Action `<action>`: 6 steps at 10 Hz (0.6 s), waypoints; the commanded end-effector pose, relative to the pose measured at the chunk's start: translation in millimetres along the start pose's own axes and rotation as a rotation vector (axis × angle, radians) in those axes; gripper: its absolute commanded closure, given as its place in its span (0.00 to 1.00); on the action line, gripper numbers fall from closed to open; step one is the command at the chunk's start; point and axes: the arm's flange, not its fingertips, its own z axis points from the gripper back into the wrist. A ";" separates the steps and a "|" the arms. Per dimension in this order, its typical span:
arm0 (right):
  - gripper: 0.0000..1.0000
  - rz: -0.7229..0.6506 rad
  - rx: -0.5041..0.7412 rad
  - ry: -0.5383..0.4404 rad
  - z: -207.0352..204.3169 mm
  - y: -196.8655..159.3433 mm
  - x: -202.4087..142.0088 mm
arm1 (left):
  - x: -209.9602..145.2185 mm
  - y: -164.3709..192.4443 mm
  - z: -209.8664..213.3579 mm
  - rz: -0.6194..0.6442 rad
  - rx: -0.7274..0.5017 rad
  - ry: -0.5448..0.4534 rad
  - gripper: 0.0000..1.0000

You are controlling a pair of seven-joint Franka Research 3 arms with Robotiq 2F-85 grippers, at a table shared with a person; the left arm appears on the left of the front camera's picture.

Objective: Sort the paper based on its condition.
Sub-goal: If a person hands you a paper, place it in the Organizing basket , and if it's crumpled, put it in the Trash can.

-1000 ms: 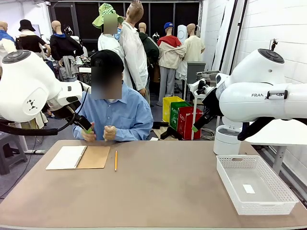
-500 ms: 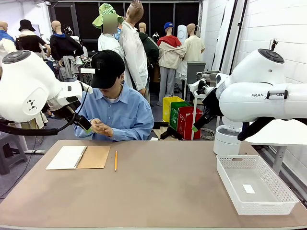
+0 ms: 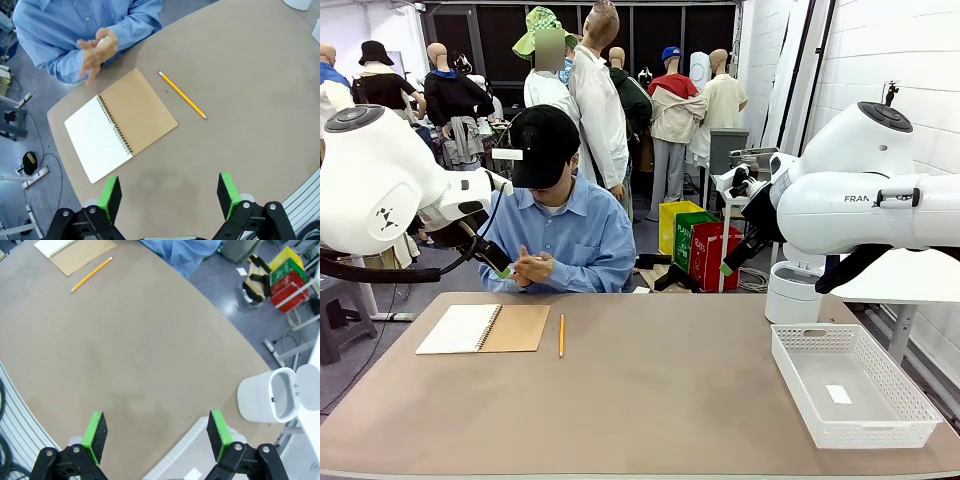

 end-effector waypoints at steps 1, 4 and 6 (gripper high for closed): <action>0.00 0.000 0.000 0.002 -0.8 -0.3 -0.2 | -0.1 0.4 0.1 0.002 -0.003 -0.001 0.00; 0.00 0.000 0.000 0.002 -0.8 -0.3 -0.2 | -0.1 0.4 0.1 0.002 -0.003 -0.001 0.00; 0.00 0.000 0.000 0.002 -0.8 -0.3 -0.2 | -0.1 0.4 0.1 0.002 -0.003 -0.001 0.00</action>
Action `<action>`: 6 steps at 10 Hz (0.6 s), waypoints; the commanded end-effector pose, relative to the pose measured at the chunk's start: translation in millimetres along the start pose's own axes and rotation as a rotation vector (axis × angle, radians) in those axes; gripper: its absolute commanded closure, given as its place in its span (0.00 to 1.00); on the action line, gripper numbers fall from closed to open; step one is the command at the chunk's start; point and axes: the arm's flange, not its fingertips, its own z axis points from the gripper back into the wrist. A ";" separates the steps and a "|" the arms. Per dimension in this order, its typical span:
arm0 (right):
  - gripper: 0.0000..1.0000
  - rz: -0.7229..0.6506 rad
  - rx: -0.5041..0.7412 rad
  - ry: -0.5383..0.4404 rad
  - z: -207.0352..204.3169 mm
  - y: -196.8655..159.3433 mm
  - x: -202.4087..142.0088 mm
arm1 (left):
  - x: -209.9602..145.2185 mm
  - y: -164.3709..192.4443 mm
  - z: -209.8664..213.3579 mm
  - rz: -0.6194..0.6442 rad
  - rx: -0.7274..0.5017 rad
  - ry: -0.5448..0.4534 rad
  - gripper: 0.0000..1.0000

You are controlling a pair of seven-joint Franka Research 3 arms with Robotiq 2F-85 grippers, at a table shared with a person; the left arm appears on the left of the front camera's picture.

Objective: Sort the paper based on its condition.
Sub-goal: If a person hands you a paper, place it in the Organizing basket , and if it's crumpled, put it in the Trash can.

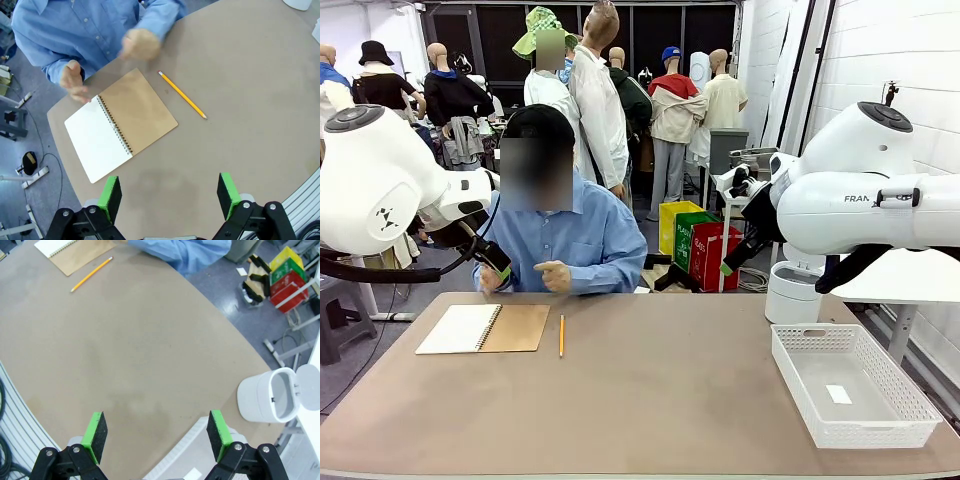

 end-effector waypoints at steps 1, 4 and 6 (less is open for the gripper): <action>0.00 0.000 0.000 0.002 -0.8 -0.3 -0.2 | 0.0 0.4 0.1 0.002 -0.003 -0.001 0.00; 0.00 0.000 0.000 0.002 -0.8 -0.3 -0.2 | 0.0 0.4 0.1 0.002 -0.003 -0.001 0.00; 0.00 0.000 0.000 0.002 -0.8 -0.3 -0.2 | 0.0 0.4 0.1 0.002 -0.003 -0.001 0.00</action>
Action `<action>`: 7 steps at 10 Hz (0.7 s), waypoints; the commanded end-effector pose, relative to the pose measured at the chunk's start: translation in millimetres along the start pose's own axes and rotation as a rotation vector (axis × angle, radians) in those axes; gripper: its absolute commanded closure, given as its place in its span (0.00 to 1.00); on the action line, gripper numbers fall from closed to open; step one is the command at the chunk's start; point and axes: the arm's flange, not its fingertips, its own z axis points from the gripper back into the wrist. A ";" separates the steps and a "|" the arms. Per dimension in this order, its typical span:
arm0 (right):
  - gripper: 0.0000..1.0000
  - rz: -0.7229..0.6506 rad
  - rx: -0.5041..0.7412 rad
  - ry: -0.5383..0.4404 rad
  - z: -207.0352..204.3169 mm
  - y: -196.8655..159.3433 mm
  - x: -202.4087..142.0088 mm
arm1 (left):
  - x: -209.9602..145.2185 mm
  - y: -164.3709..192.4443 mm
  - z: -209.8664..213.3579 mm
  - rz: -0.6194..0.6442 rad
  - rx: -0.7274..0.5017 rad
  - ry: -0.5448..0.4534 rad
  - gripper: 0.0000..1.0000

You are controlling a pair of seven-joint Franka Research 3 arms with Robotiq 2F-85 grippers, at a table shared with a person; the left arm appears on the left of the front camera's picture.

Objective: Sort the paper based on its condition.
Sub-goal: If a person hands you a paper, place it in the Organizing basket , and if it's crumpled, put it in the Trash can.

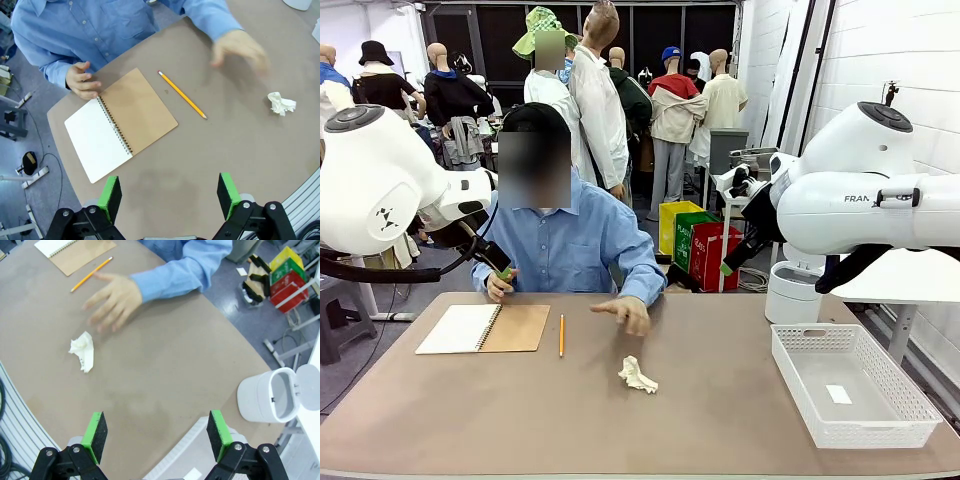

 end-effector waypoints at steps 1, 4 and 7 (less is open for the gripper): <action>0.00 0.000 0.000 0.002 -0.8 -0.3 -0.2 | 0.0 0.4 0.1 0.002 -0.003 -0.001 0.00; 0.00 0.000 0.000 0.002 -0.8 -0.3 -0.2 | 0.0 0.4 0.1 0.002 -0.003 -0.001 0.00; 0.00 0.000 0.000 0.002 -0.8 -0.3 -0.2 | 0.0 0.4 0.1 0.002 -0.003 -0.001 0.00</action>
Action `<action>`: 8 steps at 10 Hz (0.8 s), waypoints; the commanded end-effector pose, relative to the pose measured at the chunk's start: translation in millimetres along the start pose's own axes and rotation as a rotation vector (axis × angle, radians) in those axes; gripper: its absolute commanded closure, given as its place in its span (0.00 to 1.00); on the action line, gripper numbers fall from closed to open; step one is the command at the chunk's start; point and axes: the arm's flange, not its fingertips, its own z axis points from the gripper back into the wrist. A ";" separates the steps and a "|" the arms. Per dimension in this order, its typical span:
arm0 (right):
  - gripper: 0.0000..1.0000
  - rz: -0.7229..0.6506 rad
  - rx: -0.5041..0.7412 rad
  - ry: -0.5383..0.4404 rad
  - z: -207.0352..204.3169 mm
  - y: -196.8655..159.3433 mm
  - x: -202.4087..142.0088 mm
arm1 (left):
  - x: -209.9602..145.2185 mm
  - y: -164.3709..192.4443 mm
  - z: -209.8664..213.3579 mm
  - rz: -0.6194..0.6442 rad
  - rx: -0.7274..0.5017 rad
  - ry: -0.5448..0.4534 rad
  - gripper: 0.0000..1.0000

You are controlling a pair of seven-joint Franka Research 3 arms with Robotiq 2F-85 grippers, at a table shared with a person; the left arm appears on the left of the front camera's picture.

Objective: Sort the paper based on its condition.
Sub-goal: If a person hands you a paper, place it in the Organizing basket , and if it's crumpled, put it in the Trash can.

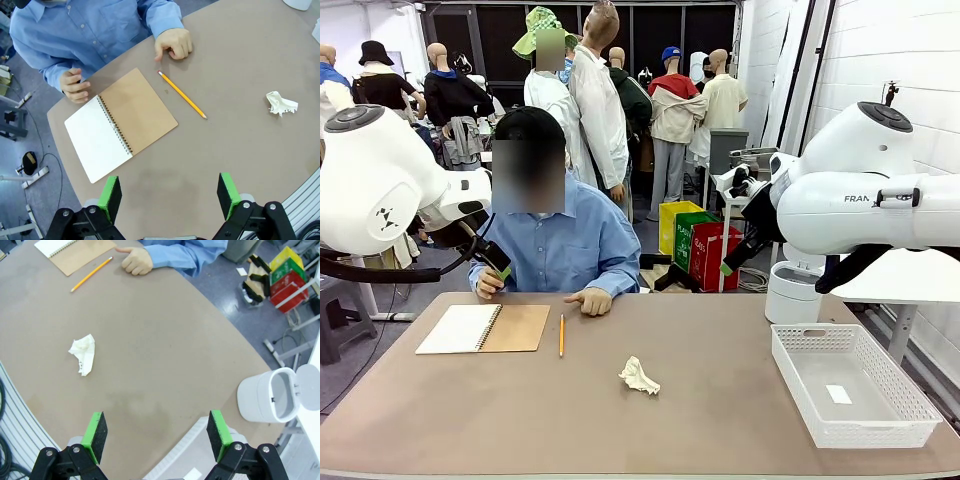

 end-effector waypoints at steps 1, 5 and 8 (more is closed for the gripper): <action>0.00 0.000 0.000 0.002 -0.8 -0.3 -0.2 | 0.0 0.4 0.1 0.002 -0.003 -0.001 0.00; 0.00 0.000 0.000 0.002 -0.8 -0.3 -0.2 | 0.0 0.4 0.1 0.002 -0.003 -0.001 0.00; 0.00 0.021 0.031 0.017 -11.2 12.0 7.0 | 0.0 0.4 0.1 0.002 -0.003 -0.001 0.00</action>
